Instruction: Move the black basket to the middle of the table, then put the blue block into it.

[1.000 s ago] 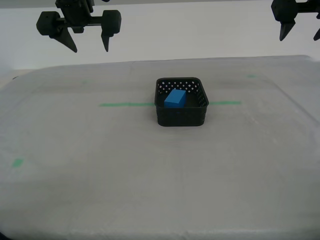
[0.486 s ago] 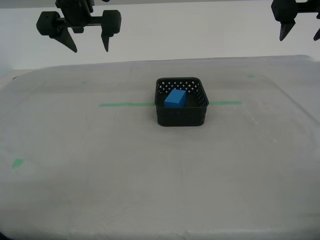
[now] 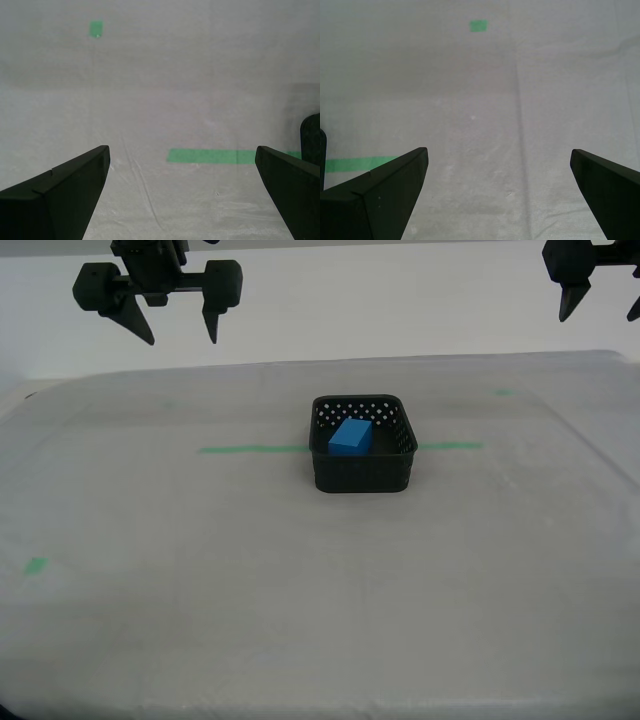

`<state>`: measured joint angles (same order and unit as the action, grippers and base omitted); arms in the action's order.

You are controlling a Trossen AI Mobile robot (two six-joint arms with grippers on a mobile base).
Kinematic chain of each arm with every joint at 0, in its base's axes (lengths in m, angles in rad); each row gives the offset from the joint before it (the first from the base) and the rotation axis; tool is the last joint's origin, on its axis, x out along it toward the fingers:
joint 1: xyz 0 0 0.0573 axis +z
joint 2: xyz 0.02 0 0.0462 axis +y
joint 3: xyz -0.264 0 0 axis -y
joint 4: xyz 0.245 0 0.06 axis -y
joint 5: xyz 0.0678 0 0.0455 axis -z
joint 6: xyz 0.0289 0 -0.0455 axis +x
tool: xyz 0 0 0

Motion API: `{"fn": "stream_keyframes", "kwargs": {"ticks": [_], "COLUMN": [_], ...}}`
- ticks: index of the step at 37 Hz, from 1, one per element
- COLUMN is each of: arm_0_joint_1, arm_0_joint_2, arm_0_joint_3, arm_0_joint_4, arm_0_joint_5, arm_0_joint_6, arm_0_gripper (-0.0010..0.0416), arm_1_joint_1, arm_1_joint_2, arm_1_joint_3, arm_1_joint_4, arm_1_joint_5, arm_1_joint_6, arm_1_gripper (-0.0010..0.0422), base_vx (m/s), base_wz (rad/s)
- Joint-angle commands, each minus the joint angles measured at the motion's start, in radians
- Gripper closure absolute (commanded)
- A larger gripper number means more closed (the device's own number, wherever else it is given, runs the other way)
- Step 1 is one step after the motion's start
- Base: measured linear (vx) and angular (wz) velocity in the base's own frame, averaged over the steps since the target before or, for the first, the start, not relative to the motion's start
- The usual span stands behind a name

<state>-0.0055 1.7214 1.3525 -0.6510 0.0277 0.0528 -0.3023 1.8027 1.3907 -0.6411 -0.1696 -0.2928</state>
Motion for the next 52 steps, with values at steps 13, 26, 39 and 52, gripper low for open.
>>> {"fn": "stream_keyframes", "kwargs": {"ticks": [13, 26, 39, 52], "arm_0_joint_1": [0.000, 0.000, 0.000, 0.000], "arm_0_joint_2": [-0.001, -0.001, -0.001, -0.001], "arm_0_joint_3": [0.000, 0.000, 0.000, 0.000], "arm_0_joint_4": [0.000, 0.000, 0.000, 0.000], "arm_0_joint_5": [0.000, 0.000, 0.000, 0.000], "arm_0_joint_6": [-0.001, -0.001, -0.001, -0.001], "arm_0_gripper": [0.0007, 0.0007, 0.0007, 0.0007], "arm_1_joint_1": [0.000, 0.000, 0.000, 0.000], "arm_1_joint_2": [0.000, 0.000, 0.000, 0.000], "arm_1_joint_3": [0.000, 0.000, 0.000, 0.000], "arm_1_joint_4": [0.000, 0.000, 0.000, 0.000], "arm_1_joint_5": [0.002, 0.002, 0.002, 0.002], "arm_1_joint_6": [0.002, 0.002, 0.002, 0.002], "arm_1_gripper": [0.0012, 0.0012, 0.0012, 0.0012], "base_vx": [0.000, 0.000, 0.000, 0.000], "base_wz": [0.000, 0.000, 0.000, 0.000]}}
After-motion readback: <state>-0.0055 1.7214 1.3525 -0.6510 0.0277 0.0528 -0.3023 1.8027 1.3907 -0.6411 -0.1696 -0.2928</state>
